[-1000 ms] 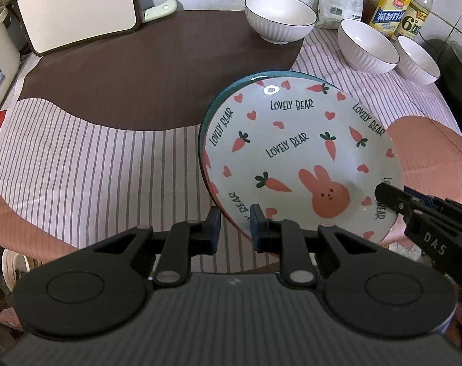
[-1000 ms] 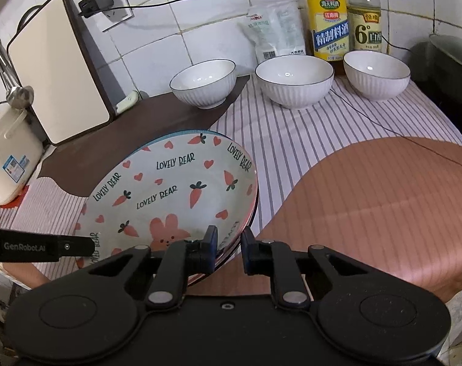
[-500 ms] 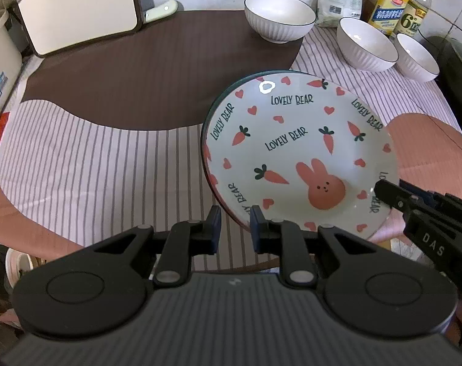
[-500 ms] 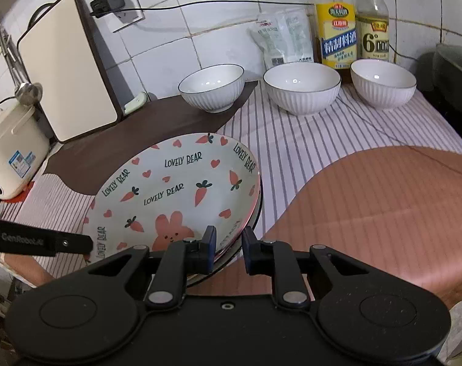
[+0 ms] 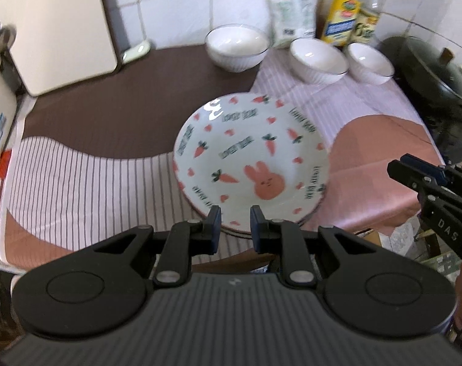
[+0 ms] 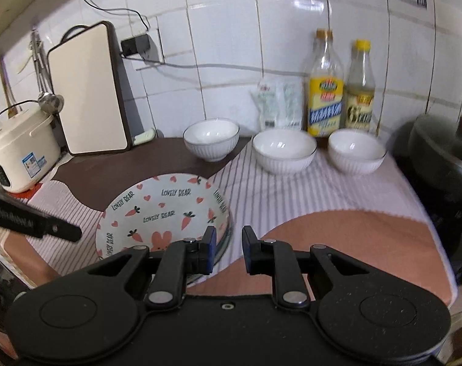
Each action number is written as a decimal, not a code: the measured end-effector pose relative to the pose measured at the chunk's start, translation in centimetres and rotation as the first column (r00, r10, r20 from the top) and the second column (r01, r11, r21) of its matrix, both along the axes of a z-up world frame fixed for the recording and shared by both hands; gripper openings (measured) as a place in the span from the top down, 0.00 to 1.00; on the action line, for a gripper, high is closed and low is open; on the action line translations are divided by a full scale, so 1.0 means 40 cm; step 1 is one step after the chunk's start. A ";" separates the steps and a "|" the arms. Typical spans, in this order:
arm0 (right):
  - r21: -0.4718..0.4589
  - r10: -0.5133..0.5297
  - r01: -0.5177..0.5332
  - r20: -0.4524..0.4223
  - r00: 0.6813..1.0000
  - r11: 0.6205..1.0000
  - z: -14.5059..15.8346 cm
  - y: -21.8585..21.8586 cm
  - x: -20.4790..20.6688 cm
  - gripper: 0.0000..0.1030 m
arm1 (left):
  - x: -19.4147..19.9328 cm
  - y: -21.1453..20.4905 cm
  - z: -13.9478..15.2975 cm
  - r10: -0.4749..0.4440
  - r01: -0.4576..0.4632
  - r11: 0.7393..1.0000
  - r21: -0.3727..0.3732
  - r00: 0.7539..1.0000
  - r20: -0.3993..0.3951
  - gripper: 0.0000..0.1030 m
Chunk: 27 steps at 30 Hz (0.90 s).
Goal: Organize plates and bowls
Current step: 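Move both grippers to the rim of the middle white bowl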
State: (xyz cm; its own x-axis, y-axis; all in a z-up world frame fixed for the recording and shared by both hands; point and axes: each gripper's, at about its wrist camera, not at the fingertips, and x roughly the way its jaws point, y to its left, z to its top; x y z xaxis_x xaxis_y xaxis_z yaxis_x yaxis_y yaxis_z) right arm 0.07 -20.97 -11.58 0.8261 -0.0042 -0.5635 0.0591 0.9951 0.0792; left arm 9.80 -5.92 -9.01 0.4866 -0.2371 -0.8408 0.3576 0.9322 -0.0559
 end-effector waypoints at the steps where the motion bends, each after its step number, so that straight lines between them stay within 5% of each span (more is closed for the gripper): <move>1: -0.015 0.003 -0.003 0.010 1.000 1.000 0.009 -0.008 -0.013 0.78 | -0.008 -0.008 0.013 -0.012 0.012 1.000 0.001 1.000 0.010 0.81; 8: -0.105 0.006 0.004 0.095 0.995 0.994 0.054 -0.065 -0.076 0.65 | -0.043 -0.091 0.095 -0.115 0.115 0.993 0.008 0.990 0.080 0.78; 10: -0.113 0.008 0.006 0.122 0.992 0.994 0.062 -0.085 -0.084 0.55 | -0.045 -0.119 0.113 -0.138 0.137 0.990 0.017 0.985 0.102 0.78; 15: -0.141 0.010 0.014 0.167 0.986 0.990 0.059 -0.132 -0.069 0.42 | -0.013 -0.186 0.140 -0.187 0.184 0.982 0.034 0.973 0.137 0.66; 23: -0.100 -0.020 0.039 0.185 0.982 0.994 0.000 -0.210 0.028 0.30 | 0.101 -0.265 0.117 -0.175 0.179 0.984 -0.023 0.977 0.119 0.39; 27: -0.033 -0.043 0.049 0.176 0.983 0.998 -0.057 -0.255 0.106 0.24 | 0.192 -0.288 0.068 -0.159 0.165 0.983 -0.076 0.984 0.077 0.37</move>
State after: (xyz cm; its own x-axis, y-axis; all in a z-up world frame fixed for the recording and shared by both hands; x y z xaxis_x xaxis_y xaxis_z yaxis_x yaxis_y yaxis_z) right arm 4.29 -31.15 -13.85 0.9106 -0.0625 -0.4085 0.0932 0.9941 0.0556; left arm 17.50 -17.43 -6.31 0.4931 -0.3841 -0.7806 0.5095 0.8548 -0.0987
